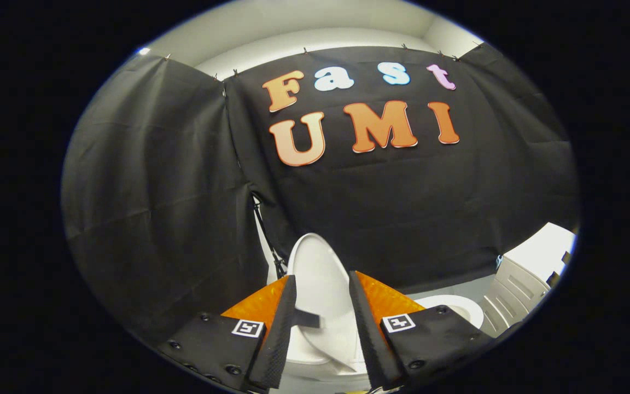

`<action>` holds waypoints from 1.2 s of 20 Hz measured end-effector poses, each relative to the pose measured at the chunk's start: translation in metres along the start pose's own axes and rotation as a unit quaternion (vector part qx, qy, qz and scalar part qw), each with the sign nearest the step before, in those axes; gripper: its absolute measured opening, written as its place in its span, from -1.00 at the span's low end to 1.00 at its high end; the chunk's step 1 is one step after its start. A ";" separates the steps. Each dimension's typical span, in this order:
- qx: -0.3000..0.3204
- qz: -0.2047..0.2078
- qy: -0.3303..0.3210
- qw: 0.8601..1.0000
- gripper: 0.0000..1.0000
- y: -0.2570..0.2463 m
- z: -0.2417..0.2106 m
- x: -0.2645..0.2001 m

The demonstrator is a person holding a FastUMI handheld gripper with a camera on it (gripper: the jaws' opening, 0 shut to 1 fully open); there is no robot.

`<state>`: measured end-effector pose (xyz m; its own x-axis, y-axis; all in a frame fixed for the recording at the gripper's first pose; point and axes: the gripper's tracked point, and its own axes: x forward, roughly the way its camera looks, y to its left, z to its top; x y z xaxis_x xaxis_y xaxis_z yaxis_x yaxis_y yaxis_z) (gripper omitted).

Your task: Open the toilet lid.

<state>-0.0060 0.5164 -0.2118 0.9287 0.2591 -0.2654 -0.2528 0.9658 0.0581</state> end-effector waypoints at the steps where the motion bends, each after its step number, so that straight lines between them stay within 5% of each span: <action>1: 0.001 0.001 -0.007 1.000 0.29 -0.006 0.009 -0.006; 10: -0.004 -0.039 -0.025 0.999 0.96 -0.101 0.059 -0.026; 24: -0.016 -0.080 -0.053 0.995 0.96 -0.188 0.108 -0.049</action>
<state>0.0256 0.3237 -0.1059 0.9808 0.1038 -0.1652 -0.1067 0.9943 -0.0086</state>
